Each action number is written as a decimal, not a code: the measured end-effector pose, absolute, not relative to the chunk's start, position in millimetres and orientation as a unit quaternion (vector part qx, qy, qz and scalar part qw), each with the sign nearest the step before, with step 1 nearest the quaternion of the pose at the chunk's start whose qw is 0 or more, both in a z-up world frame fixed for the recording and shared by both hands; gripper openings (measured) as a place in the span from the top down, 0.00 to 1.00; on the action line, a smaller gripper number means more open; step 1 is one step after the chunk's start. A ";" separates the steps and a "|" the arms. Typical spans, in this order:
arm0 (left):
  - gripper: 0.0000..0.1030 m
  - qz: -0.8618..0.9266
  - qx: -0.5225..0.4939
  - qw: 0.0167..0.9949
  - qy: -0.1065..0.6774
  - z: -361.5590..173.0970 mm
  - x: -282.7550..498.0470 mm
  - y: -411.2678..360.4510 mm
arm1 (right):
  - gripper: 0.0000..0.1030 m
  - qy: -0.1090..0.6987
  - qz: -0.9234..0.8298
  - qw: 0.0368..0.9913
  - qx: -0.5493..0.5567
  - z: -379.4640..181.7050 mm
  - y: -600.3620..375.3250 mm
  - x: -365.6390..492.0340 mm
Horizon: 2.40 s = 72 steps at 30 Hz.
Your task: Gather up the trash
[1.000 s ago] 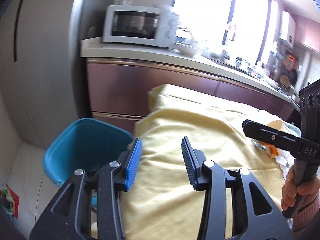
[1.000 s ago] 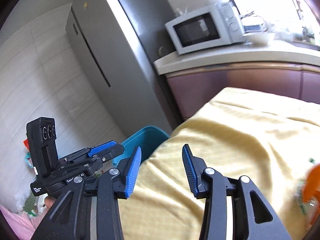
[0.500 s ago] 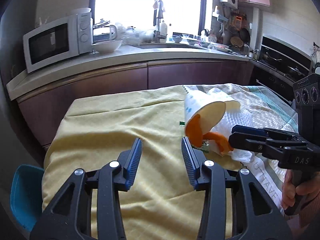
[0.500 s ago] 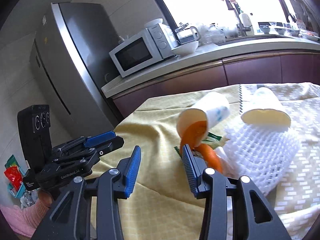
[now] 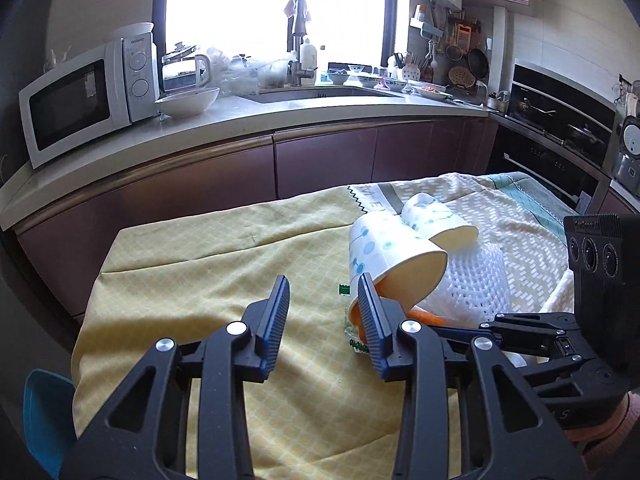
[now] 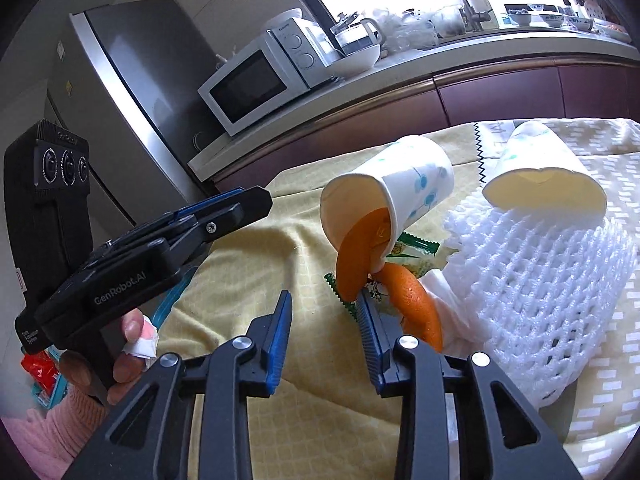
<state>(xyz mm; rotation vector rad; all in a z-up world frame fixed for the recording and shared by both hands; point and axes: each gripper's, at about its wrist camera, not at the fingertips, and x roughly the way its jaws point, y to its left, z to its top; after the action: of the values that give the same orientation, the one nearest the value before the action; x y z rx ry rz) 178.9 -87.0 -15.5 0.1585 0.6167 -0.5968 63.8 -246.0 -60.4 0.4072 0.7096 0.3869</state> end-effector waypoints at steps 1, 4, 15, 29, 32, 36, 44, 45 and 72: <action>0.66 -0.298 0.082 0.903 0.298 -17.2 177.6 -88.5 | 0.69 0.342 0.184 0.901 0.194 -60.3 -247.6 61.5; 0.66 -0.318 0.104 0.894 0.298 -23.6 176.3 -100.4 | 0.69 0.340 0.180 0.902 0.197 -61.1 -253.9 54.2; 0.96 -0.304 0.123 0.898 0.294 -31.9 193.3 -130.9 | 0.69 0.334 0.170 0.905 0.203 -61.1 -269.6 45.9; 0.96 -0.256 0.066 0.920 0.290 -26.6 167.9 -84.3 | 0.69 0.319 0.209 0.904 0.192 -49.5 -243.0 68.4; 0.96 -0.255 0.060 0.919 0.294 -28.4 163.1 -76.8 | 0.69 0.334 0.220 0.895 0.198 -53.8 -231.9 78.0; 0.96 -0.246 0.053 0.920 0.302 -32.6 159.5 -66.0 | 0.83 0.340 0.231 0.890 0.196 -56.3 -221.0 81.2; 0.96 -0.214 0.058 0.927 0.301 -34.4 149.5 -48.1 | 0.90 0.323 0.260 0.888 0.201 -50.0 -218.0 71.9; 0.96 -0.212 0.058 0.928 0.300 -34.4 148.3 -45.7 | 0.90 0.317 0.268 0.887 0.204 -46.8 -218.6 69.4; 0.96 -0.057 -0.016 0.960 0.274 -2.5 99.4 119.8 | 0.92 0.283 0.355 0.861 0.231 -13.3 -191.3 61.8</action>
<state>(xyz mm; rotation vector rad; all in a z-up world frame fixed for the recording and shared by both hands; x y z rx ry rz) 99.4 119.8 -2.5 -0.0330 0.5558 -0.1148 61.8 -191.3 -13.3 0.4847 0.5945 0.7447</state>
